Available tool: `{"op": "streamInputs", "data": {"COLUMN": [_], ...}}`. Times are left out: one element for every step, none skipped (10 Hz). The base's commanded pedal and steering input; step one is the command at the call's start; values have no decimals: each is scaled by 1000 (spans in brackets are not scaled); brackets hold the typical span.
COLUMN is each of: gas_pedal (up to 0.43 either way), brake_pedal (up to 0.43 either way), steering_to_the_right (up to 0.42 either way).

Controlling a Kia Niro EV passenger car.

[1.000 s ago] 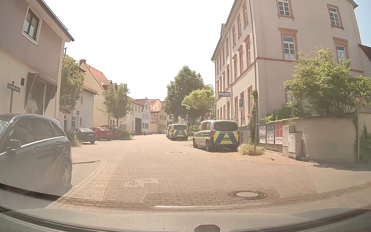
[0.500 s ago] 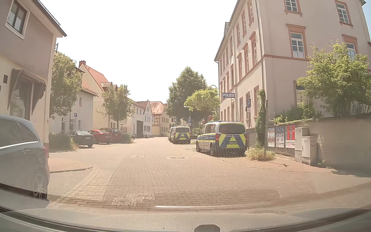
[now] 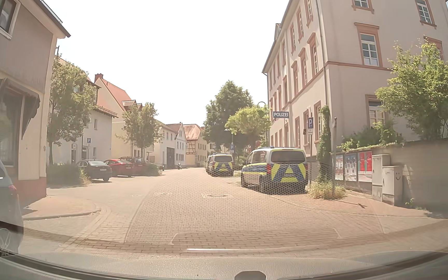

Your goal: Follow the waypoints while adhering to traffic rules and regulations

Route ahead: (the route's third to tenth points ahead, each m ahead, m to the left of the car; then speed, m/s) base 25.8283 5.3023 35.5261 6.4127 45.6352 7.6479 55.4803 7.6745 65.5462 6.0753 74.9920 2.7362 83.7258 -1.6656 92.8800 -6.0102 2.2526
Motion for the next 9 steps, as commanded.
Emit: {"op": "streamInputs", "data": {"gas_pedal": [209,209,248,248,248,248,268,268,268], "brake_pedal": [0,0,0,0,0,0,0,0,0], "steering_to_the_right": [-35,-34,-32,-28,-27,-29,-32,-39,-52]}}
